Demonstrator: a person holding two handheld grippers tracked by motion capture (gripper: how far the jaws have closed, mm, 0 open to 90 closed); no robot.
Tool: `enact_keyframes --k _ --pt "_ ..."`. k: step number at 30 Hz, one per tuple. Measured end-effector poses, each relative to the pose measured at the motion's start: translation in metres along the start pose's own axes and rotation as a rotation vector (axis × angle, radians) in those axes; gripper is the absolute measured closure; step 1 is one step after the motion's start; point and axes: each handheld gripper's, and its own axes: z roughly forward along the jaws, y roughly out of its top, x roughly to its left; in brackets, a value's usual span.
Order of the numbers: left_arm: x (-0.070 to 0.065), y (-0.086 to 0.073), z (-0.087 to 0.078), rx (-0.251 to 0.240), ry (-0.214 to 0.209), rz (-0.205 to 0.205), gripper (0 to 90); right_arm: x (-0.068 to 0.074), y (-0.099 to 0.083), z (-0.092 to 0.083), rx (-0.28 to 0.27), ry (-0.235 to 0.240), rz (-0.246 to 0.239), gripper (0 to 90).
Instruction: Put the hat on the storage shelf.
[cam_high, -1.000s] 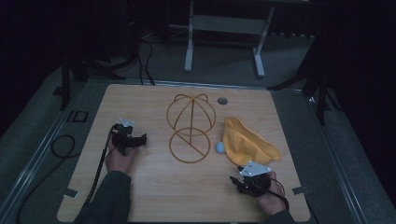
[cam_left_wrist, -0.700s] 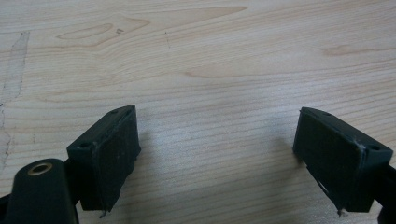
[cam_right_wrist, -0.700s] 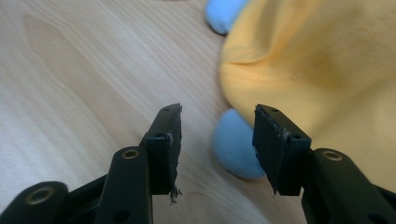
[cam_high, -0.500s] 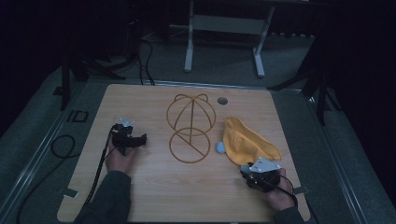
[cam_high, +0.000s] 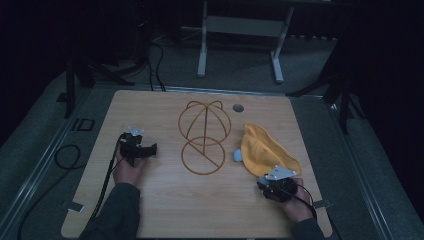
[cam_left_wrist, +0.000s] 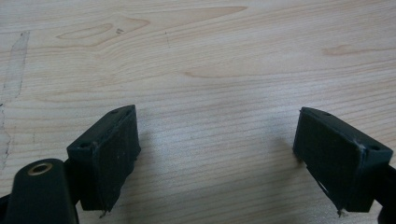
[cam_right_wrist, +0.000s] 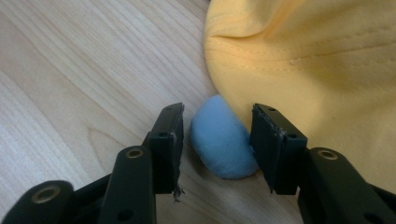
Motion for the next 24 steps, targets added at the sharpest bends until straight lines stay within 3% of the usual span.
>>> enact_keyframes --k 2,3,5,11,24 --pt "0.000 0.000 0.000 0.000 0.000 0.000 14.6 -0.001 0.000 0.000 0.002 0.006 0.013 57.1" --pt "0.000 0.000 0.000 0.000 0.000 0.000 14.6 -0.005 0.000 0.001 0.007 0.017 0.050 60.6" --pt "0.000 0.000 0.000 0.000 0.000 0.000 14.6 -0.008 0.000 0.001 0.012 0.026 0.071 65.6" --pt "0.000 0.000 0.000 0.000 0.000 0.000 14.6 -0.006 0.007 -0.001 0.029 -0.009 0.026 80.9" --pt "0.000 0.000 0.000 0.000 0.000 0.000 14.6 -0.005 0.021 -0.017 -0.012 -0.018 -0.020 82.3"
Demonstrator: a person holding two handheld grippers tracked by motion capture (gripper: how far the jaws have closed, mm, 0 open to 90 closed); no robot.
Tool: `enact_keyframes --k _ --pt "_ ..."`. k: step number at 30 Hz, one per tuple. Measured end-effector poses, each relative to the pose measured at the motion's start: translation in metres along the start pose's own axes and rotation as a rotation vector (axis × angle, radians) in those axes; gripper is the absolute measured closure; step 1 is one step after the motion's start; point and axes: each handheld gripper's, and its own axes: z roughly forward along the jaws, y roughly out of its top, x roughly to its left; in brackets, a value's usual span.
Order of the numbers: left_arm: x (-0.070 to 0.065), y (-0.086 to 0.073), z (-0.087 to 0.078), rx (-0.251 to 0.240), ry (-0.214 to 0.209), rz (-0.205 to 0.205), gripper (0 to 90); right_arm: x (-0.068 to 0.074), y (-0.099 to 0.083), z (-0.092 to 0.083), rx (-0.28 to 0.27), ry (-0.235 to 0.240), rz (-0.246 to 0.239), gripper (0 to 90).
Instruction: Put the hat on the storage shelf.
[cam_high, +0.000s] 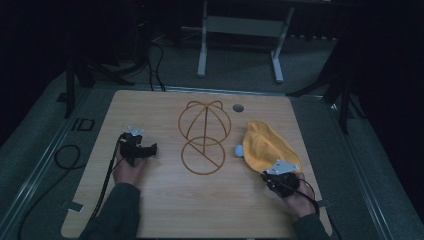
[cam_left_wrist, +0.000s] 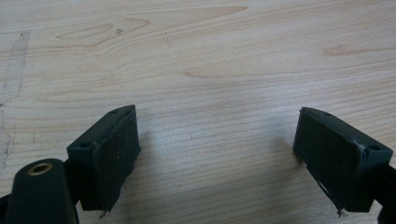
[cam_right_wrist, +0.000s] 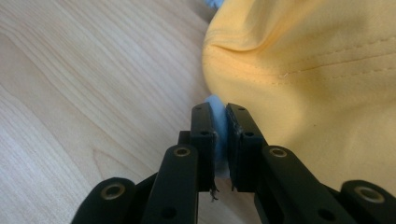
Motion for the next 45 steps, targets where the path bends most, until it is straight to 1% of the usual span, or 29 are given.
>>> enact_keyframes --k 3,10,14,16,21,25,28,30,31,35,42,45 --pt "0.000 0.000 0.000 0.000 0.000 0.000 14.6 -0.001 0.007 -0.005 -0.019 -0.004 -0.009 82.4" --pt "0.000 0.000 0.000 0.000 0.000 0.000 14.6 -0.002 0.018 -0.013 -0.044 -0.016 -0.026 82.4" --pt "0.000 0.000 0.000 0.000 0.000 0.000 14.6 -0.005 0.023 -0.020 -0.071 -0.024 -0.022 82.3" --pt "0.000 0.000 0.000 0.000 0.000 0.000 14.6 -0.005 0.024 -0.021 -0.074 -0.027 -0.019 82.3" --pt "0.000 0.000 0.000 -0.001 0.000 -0.002 14.6 -0.010 0.033 -0.030 -0.103 -0.040 -0.018 82.4" --pt "0.000 0.000 0.000 -0.002 0.000 -0.002 14.6 -0.010 0.038 -0.036 -0.126 -0.045 -0.013 82.4" --pt "0.000 0.000 0.000 -0.002 0.000 -0.002 14.6 -0.010 0.042 -0.040 -0.137 -0.048 -0.021 82.4" --pt "0.000 0.000 0.000 -0.001 0.000 -0.002 14.6 -0.011 0.043 -0.041 -0.141 -0.048 -0.023 82.4" --pt "0.000 0.000 0.000 -0.001 0.000 -0.002 14.6 -0.010 0.046 -0.044 -0.154 -0.047 -0.018 82.4" --pt "0.000 0.000 0.000 -0.001 0.000 -0.002 14.6 -0.011 0.052 -0.050 -0.175 -0.049 -0.019 82.4" --pt "0.000 0.000 0.000 -0.001 0.000 -0.002 14.6 -0.011 0.060 -0.067 -0.223 -0.046 -0.024 82.4" --pt "0.000 0.000 0.000 -0.001 0.000 -0.002 14.6 -0.013 0.062 -0.073 -0.247 -0.038 -0.013 82.4"
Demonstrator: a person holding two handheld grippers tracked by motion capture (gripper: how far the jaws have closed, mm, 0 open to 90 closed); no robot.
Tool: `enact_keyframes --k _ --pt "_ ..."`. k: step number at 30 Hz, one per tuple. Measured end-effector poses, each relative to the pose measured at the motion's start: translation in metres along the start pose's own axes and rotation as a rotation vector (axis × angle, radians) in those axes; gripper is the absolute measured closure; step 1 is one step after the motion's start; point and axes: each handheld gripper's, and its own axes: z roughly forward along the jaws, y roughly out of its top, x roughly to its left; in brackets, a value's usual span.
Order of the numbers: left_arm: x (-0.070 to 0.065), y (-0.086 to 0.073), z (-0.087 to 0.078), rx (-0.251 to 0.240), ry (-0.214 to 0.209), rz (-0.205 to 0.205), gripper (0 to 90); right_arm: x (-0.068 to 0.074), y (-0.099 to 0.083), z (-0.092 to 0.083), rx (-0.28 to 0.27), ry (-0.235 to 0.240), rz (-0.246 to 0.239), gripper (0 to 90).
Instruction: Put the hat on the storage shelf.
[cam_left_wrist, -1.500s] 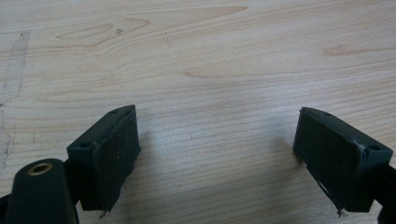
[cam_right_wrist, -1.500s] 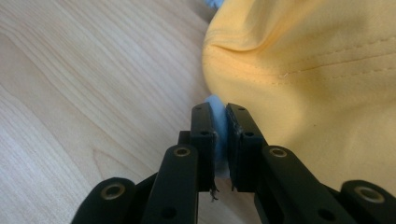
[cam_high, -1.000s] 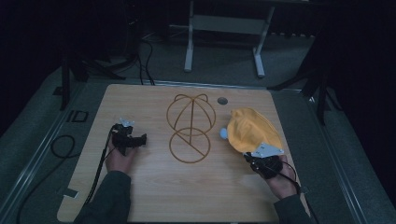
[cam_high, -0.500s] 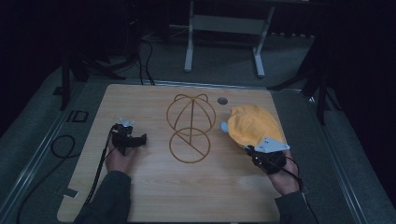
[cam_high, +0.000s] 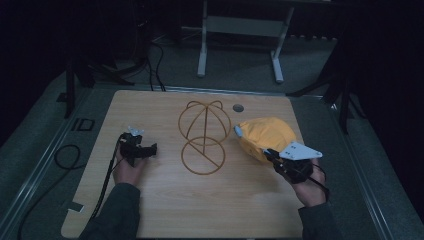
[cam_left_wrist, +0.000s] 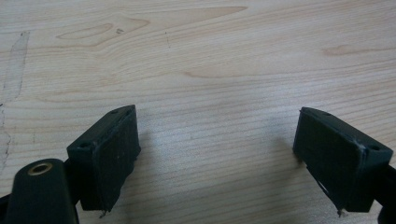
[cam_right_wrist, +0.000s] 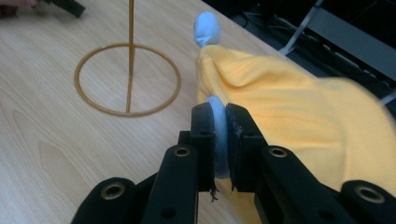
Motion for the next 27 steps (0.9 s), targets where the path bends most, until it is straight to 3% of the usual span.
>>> enact_keyframes --k 8,18,27 --pt "0.000 0.000 0.000 0.000 0.000 0.001 14.6 -0.004 0.003 -0.010 -0.047 0.009 0.028 82.3" --pt "0.000 0.000 0.000 0.000 0.000 0.001 14.6 -0.005 -0.012 -0.006 0.041 0.001 -0.001 76.9" --pt "0.000 0.000 0.000 0.000 0.000 0.000 14.6 -0.009 -0.012 -0.007 0.057 0.025 -0.006 67.4"
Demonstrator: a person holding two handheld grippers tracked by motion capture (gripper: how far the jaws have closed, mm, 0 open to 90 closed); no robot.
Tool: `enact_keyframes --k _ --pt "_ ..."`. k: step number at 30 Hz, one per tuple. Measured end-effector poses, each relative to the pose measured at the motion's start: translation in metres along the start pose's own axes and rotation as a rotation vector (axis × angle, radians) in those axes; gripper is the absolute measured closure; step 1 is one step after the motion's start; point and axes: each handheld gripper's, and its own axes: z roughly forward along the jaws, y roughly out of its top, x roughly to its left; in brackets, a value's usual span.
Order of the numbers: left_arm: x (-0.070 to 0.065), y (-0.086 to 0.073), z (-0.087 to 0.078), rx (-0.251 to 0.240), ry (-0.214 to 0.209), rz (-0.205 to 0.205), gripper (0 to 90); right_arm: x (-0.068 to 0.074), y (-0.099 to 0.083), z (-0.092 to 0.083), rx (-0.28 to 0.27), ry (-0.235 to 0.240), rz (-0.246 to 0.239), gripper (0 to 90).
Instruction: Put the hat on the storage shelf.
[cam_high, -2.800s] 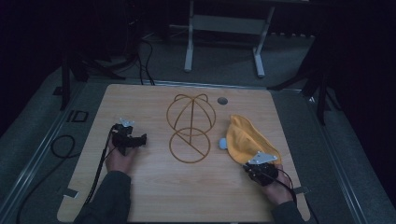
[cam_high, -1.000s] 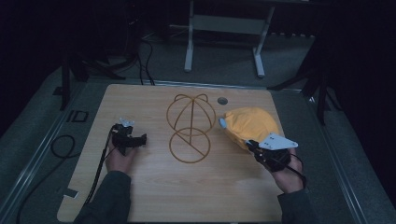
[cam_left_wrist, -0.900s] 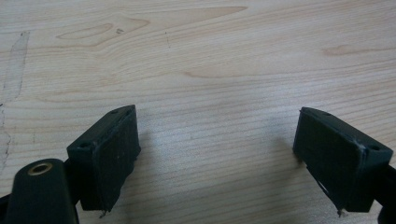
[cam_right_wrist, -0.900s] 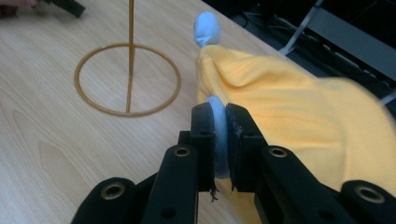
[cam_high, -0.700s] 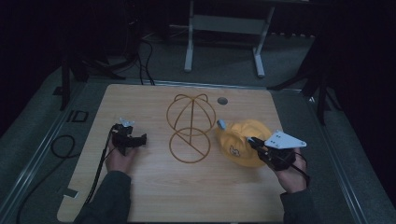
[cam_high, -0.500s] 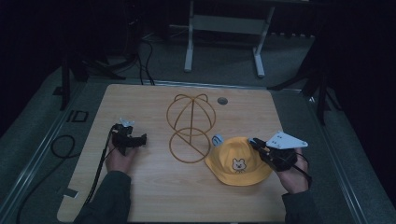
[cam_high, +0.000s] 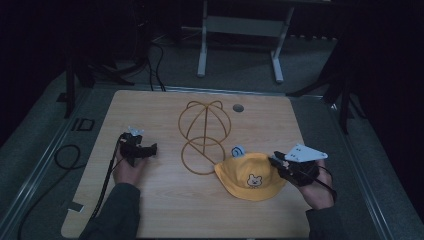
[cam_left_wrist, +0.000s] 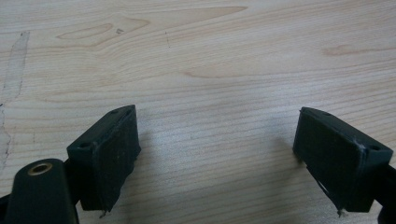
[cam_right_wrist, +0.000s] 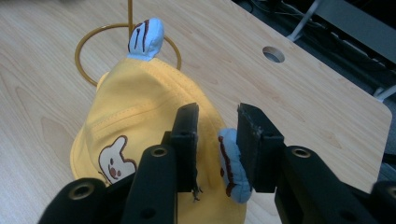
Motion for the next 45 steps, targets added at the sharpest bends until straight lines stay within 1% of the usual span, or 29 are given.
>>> enact_keyframes --k 2,5,7,11,16,34,35,38,45 --pt "0.000 0.000 0.000 0.000 0.000 0.000 14.6 0.000 0.000 0.001 0.001 0.004 0.002 66.4" --pt "0.000 0.000 0.000 0.000 0.000 0.000 14.6 0.000 0.002 0.004 0.013 0.018 -0.009 62.5" --pt "0.000 0.000 0.000 0.000 0.000 0.000 14.6 -0.001 0.004 0.004 0.019 0.030 -0.011 61.8" --pt "0.000 0.000 0.000 0.001 0.000 0.000 14.6 -0.001 0.007 0.006 0.034 0.038 -0.019 60.4" --pt "0.000 0.000 0.000 0.001 -0.001 0.001 14.6 -0.002 0.011 0.007 0.053 0.045 -0.035 59.4" --pt "0.000 0.000 0.000 0.001 0.000 0.000 14.6 -0.006 0.022 0.016 0.113 0.080 -0.063 57.5" --pt "0.000 0.000 0.000 0.001 0.000 0.001 14.6 -0.006 0.024 0.018 0.125 0.088 -0.069 57.1" --pt "0.000 0.000 0.000 0.001 -0.001 0.001 14.6 -0.007 0.026 0.019 0.137 0.098 -0.079 56.8" --pt "0.000 0.000 0.000 0.001 -0.001 0.000 14.6 -0.007 0.030 0.023 0.171 0.121 -0.089 54.5"
